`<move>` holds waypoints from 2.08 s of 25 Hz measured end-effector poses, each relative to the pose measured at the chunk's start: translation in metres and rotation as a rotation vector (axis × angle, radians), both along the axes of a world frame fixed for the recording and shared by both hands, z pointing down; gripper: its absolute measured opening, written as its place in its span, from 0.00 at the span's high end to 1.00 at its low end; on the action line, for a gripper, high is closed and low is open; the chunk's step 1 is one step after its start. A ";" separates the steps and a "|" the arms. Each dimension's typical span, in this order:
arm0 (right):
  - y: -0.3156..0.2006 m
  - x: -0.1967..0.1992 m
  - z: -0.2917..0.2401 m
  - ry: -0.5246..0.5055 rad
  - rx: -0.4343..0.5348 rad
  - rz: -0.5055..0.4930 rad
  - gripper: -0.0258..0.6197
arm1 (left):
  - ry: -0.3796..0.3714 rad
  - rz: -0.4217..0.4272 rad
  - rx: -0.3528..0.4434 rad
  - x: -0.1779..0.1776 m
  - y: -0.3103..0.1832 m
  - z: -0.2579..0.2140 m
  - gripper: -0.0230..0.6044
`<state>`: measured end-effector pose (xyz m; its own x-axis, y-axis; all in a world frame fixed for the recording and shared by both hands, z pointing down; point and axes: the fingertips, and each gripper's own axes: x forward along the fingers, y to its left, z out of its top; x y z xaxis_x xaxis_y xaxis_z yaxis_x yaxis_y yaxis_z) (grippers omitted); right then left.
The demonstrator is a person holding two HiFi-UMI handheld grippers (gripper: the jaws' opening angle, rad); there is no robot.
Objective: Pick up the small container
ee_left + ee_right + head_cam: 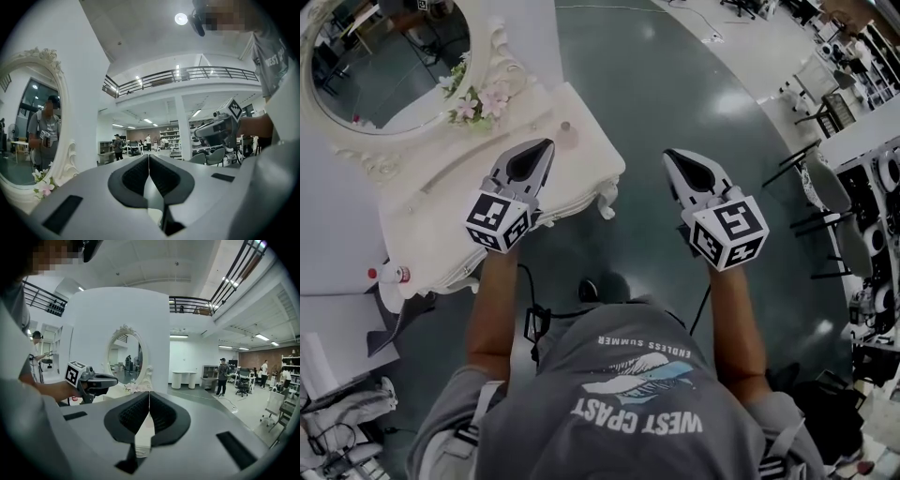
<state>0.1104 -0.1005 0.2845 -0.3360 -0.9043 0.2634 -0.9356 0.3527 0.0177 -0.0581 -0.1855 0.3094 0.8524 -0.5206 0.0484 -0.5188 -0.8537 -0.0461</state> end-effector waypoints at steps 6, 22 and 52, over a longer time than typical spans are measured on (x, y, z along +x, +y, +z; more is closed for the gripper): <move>-0.021 -0.009 0.000 0.015 0.000 -0.013 0.92 | 0.011 -0.005 -0.022 -0.007 -0.018 0.010 0.94; -0.128 -0.019 0.024 -0.025 -0.041 -0.194 0.92 | -0.032 -0.158 -0.086 -0.019 -0.084 0.035 0.94; -0.217 0.012 0.108 -0.031 -0.190 -0.313 0.92 | -0.084 -0.205 -0.244 0.032 -0.162 0.164 0.83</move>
